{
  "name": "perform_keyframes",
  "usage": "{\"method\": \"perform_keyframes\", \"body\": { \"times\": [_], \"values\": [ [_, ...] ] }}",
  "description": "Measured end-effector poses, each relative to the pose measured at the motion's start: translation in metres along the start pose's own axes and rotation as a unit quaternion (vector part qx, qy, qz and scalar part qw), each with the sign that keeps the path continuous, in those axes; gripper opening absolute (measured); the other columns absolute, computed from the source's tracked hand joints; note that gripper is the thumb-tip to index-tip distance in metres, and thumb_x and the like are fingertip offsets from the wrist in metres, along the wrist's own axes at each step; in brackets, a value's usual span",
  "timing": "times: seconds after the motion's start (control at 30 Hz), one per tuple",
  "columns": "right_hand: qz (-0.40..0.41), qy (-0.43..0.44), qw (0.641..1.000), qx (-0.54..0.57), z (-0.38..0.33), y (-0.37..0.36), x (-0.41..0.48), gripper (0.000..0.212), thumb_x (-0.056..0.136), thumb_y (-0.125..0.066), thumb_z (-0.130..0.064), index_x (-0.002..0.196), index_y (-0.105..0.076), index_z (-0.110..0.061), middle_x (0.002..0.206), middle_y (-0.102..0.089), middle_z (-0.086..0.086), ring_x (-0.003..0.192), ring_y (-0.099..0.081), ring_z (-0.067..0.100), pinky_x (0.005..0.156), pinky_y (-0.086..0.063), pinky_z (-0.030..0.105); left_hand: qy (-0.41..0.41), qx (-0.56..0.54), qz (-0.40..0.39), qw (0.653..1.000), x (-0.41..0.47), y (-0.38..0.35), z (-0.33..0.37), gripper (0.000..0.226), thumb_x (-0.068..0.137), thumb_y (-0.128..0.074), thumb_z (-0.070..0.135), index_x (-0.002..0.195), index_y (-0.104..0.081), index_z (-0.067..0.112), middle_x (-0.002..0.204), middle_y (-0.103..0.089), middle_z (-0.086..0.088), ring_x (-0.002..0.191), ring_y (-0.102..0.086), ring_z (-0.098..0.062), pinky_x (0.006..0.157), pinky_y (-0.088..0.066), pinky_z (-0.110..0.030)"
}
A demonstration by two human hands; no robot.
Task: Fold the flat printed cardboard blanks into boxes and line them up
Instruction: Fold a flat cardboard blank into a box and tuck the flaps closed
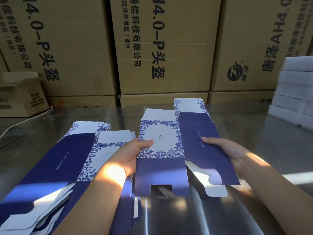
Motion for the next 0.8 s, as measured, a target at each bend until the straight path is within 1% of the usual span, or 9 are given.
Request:
{"method": "perform_keyframes", "body": {
  "times": [0.13,0.3,0.4,0.47,0.57,0.63,0.7,0.77,0.8],
  "values": [
    [0.001,0.004,1.0,-0.013,-0.002,0.001,0.0,0.027,0.067,-0.076,-0.023,0.09,-0.076,-0.008,0.1,-0.072,0.016,0.074,-0.072,0.03,0.059,-0.057,0.037,-0.001,-0.004,-0.005,1.0,0.001,0.0,0.0,0.027,0.087,-0.059,0.005,0.114,-0.061,0.009,0.092,-0.073,-0.013,0.072,-0.072,-0.026,0.059,-0.059,-0.042],
    [0.006,0.032,0.999,-0.012,-0.008,-0.002,-0.004,0.018,0.068,-0.074,-0.023,0.077,-0.079,-0.008,0.09,-0.074,0.016,0.069,-0.072,0.028,0.053,-0.056,0.033,0.007,-0.001,-0.004,1.0,0.001,0.0,-0.001,0.019,0.087,-0.058,0.008,0.104,-0.066,0.006,0.087,-0.073,-0.014,0.069,-0.071,-0.026,0.06,-0.059,-0.042],
    [0.046,0.071,0.996,0.013,-0.016,-0.002,-0.004,0.023,0.079,-0.067,-0.025,0.08,-0.077,-0.004,0.082,-0.074,0.014,0.062,-0.071,0.025,0.049,-0.054,0.027,0.023,-0.04,-0.043,0.998,-0.002,-0.003,0.001,0.028,0.092,-0.052,0.018,0.087,-0.077,0.005,0.09,-0.073,-0.014,0.072,-0.072,-0.026,0.056,-0.059,-0.038],
    [0.058,0.105,0.991,0.061,-0.018,-0.005,-0.006,0.027,0.089,-0.056,-0.026,0.082,-0.071,-0.005,0.069,-0.072,0.01,0.052,-0.068,0.022,0.044,-0.051,0.021,-0.01,-0.053,-0.055,0.997,-0.002,-0.004,0.005,0.037,0.094,-0.05,0.022,0.073,-0.078,0.01,0.084,-0.074,-0.009,0.067,-0.072,-0.021,0.05,-0.056,-0.03],
    [0.012,0.156,0.975,0.154,-0.018,-0.015,-0.012,0.034,0.087,-0.053,-0.028,0.061,-0.071,-0.016,0.057,-0.063,0.003,0.044,-0.059,0.017,0.045,-0.045,0.018,-0.031,-0.101,-0.061,0.993,-0.005,-0.006,0.006,0.045,0.094,-0.05,0.023,0.061,-0.076,0.008,0.071,-0.072,-0.007,0.059,-0.069,-0.017,0.051,-0.057,-0.027],
    [-0.026,0.158,0.972,0.174,-0.017,-0.026,-0.015,0.037,0.084,-0.056,-0.038,0.056,-0.072,-0.02,0.059,-0.061,0.0,0.049,-0.058,0.015,0.052,-0.044,0.021,-0.035,-0.125,-0.06,0.99,-0.006,-0.007,0.008,0.042,0.095,-0.05,0.023,0.066,-0.076,0.007,0.072,-0.071,-0.008,0.061,-0.07,-0.018,0.051,-0.056,-0.028],
    [-0.024,0.16,0.974,0.157,-0.017,-0.03,-0.016,0.034,0.089,-0.052,-0.046,0.082,-0.078,-0.026,0.072,-0.072,-0.003,0.062,-0.068,0.012,0.065,-0.052,0.024,-0.034,-0.143,-0.058,0.987,-0.009,-0.01,0.008,0.032,0.095,-0.051,0.024,0.081,-0.073,0.006,0.077,-0.072,-0.009,0.064,-0.07,-0.019,0.051,-0.056,-0.028],
    [0.014,0.182,0.978,0.102,-0.018,-0.026,-0.014,0.04,0.089,-0.048,-0.054,0.121,-0.063,-0.036,0.103,-0.072,-0.009,0.095,-0.068,0.012,0.09,-0.048,0.035,-0.026,-0.175,-0.074,0.981,-0.011,-0.013,0.008,0.031,0.096,-0.05,0.031,0.1,-0.066,0.005,0.086,-0.073,-0.011,0.072,-0.071,-0.021,0.053,-0.056,-0.03],
    [0.014,0.194,0.979,0.067,-0.019,-0.027,-0.013,0.046,0.089,-0.045,-0.058,0.129,-0.055,-0.039,0.115,-0.068,-0.011,0.107,-0.063,0.015,0.098,-0.043,0.039,-0.024,-0.181,-0.087,0.979,-0.012,-0.014,0.008,0.036,0.096,-0.048,0.036,0.109,-0.064,0.006,0.093,-0.072,-0.012,0.078,-0.072,-0.022,0.056,-0.057,-0.031]
  ]
}}
Point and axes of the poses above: each hand's wrist, its own x-axis towards the middle knuckle, its own y-axis out of the back of the hand, z = x × y, the point moved 4 cm from there along x, towards the middle knuckle
